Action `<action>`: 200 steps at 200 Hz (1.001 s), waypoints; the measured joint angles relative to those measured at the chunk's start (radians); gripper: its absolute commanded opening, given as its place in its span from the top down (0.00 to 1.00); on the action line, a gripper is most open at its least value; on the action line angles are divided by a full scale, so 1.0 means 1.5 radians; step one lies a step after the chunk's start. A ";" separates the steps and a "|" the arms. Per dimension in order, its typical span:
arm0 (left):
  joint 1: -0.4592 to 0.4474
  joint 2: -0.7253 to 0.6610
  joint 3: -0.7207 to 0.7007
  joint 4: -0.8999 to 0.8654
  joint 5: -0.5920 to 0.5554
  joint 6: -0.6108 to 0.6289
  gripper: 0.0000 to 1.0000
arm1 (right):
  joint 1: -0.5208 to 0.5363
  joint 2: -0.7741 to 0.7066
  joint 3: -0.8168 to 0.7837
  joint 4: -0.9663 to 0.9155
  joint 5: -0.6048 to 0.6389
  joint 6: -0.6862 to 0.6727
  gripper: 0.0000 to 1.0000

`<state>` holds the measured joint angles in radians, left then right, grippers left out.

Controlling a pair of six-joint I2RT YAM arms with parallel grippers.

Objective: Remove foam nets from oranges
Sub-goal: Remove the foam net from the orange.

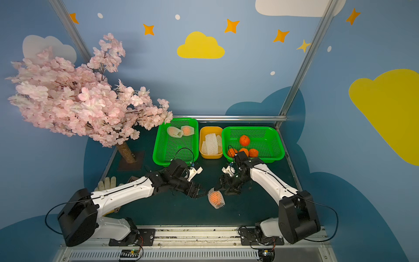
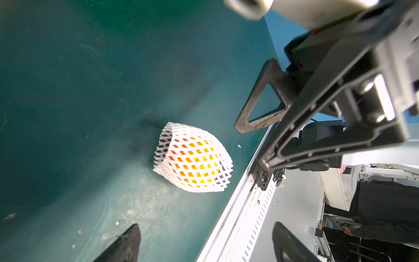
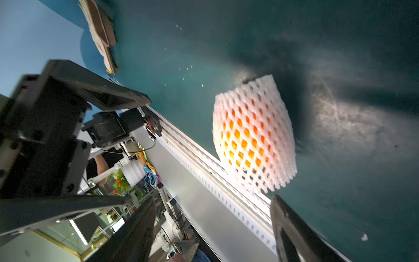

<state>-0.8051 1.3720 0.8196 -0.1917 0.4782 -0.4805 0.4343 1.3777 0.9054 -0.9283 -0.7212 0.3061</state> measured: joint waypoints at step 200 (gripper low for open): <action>0.005 -0.016 -0.010 0.021 -0.003 0.001 0.11 | 0.108 0.139 0.021 -0.009 0.141 0.002 0.82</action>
<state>-0.7975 1.3479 0.8051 -0.1600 0.4740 -0.4789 0.5957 1.5864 0.9367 -0.9424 -0.5091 0.3092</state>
